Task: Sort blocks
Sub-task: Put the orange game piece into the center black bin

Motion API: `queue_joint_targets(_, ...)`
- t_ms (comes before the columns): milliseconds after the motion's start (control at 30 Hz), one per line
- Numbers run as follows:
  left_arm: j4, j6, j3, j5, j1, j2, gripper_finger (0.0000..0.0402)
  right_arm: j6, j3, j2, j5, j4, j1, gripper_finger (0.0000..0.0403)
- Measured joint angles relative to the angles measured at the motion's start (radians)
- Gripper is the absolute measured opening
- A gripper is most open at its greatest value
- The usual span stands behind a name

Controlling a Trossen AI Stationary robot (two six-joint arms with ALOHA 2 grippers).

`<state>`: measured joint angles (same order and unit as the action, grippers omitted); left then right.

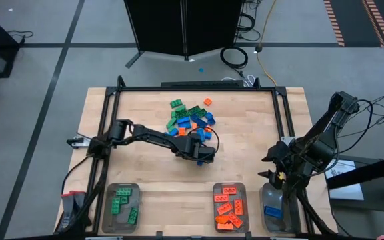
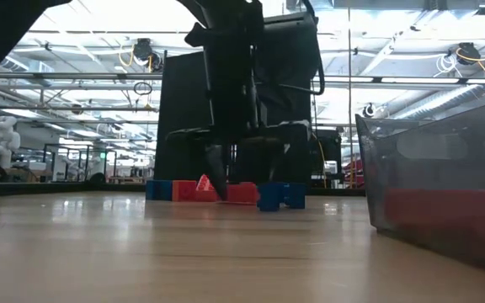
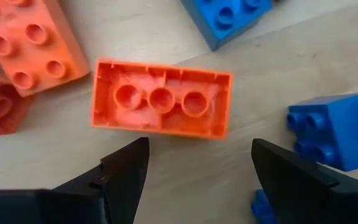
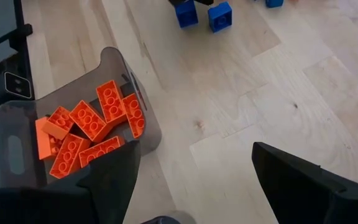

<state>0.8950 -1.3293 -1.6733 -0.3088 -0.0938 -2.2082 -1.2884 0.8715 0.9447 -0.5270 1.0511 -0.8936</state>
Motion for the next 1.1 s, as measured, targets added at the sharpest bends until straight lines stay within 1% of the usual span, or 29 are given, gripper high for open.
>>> queue_joint_targets(167, 0.012, 0.000, -0.001, 0.000, 0.013, 0.014, 0.0287, 0.000, 0.000, 0.000, 0.003, 0.000, 0.000, 0.0304)
queue_joint_targets(233, 0.016, 0.018, -0.020, 0.010, 0.017, 0.019, 0.0287, 0.000, 0.000, 0.000, 0.003, 0.000, 0.000, 0.0304)
queue_joint_targets(367, 0.036, 0.179, -0.070, 0.077, 0.011, 0.026, 0.0287, 0.002, 0.000, 0.000, 0.005, 0.000, 0.000, 0.0304)
queue_joint_targets(433, 0.088, 0.267, -0.105, 0.096, 0.006, 0.034, 0.0287, 0.006, 0.000, 0.000, 0.004, 0.000, 0.000, 0.0304)
queue_joint_targets(500, 0.130, 0.388, -0.145, 0.100, 0.001, 0.037, 0.0287, 0.017, 0.000, 0.000, 0.004, 0.000, 0.000, 0.0304)
queue_joint_targets(633, 0.160, 0.825, -0.216, 0.076, -0.010, 0.037, 0.0287, 0.041, 0.000, 0.000, 0.000, 0.000, 0.000, 0.0304)
queue_joint_targets(733, 0.140, 1.133, -0.219, 0.062, -0.010, 0.038, 0.0287, 0.052, 0.000, 0.000, 0.000, 0.000, 0.000, 0.0304)
queue_joint_targets(800, 0.141, 1.321, -0.214, 0.078, -0.002, 0.033, 0.0287, 0.049, 0.000, 0.000, 0.000, 0.000, 0.000, 0.0304)
queue_joint_targets(833, 0.139, 1.392, -0.206, 0.087, 0.005, 0.032, 0.0287, 0.048, 0.000, 0.000, 0.000, 0.000, 0.000, 0.0304)
queue_joint_targets(933, 0.142, 1.515, -0.168, 0.100, 0.034, 0.029, 0.0287, 0.045, 0.000, 0.000, 0.001, 0.000, 0.000, 0.0304)
queue_joint_targets(1000, 0.150, 1.556, -0.151, 0.112, 0.064, 0.029, 0.0287, 0.044, 0.000, 0.000, 0.002, 0.000, 0.000, 0.0304)
queue_joint_targets(1100, 0.151, 1.605, -0.150, 0.164, 0.107, 0.029, 0.0287, 0.044, 0.000, 0.000, 0.002, 0.000, 0.000, 0.0304)
